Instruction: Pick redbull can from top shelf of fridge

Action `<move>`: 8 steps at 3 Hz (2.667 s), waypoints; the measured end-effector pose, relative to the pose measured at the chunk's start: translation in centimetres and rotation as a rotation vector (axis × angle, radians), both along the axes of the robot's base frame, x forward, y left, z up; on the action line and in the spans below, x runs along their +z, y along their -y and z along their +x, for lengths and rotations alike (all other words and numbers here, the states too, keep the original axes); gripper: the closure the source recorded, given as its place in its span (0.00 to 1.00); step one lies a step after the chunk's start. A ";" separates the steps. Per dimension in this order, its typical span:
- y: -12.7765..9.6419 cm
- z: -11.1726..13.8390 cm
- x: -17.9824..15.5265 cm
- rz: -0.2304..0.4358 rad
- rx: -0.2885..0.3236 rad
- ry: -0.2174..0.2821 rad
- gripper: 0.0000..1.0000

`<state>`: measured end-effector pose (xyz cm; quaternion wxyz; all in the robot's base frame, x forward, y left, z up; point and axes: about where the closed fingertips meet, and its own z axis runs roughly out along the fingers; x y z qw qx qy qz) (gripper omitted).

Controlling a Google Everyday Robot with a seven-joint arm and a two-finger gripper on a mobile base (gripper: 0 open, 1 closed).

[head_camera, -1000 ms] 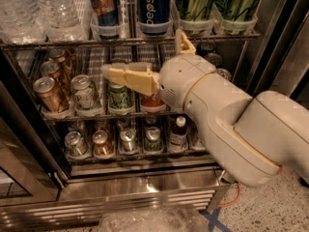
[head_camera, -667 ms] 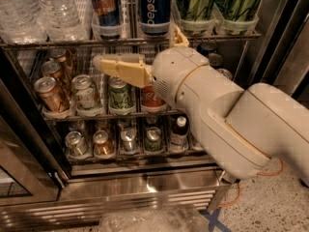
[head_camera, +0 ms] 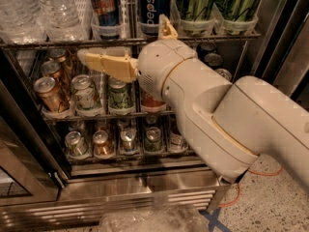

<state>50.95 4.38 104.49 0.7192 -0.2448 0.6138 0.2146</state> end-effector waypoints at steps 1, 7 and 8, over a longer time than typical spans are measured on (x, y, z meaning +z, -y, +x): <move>-0.3 0.0 -0.6 -0.045 0.038 0.006 0.00; -0.2 0.5 -0.1 -0.050 0.027 0.014 0.29; 0.0 2.0 0.3 -0.053 0.006 0.010 0.27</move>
Offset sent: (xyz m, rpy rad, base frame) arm 0.0051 -0.0279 0.0114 -0.0740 0.0001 0.0529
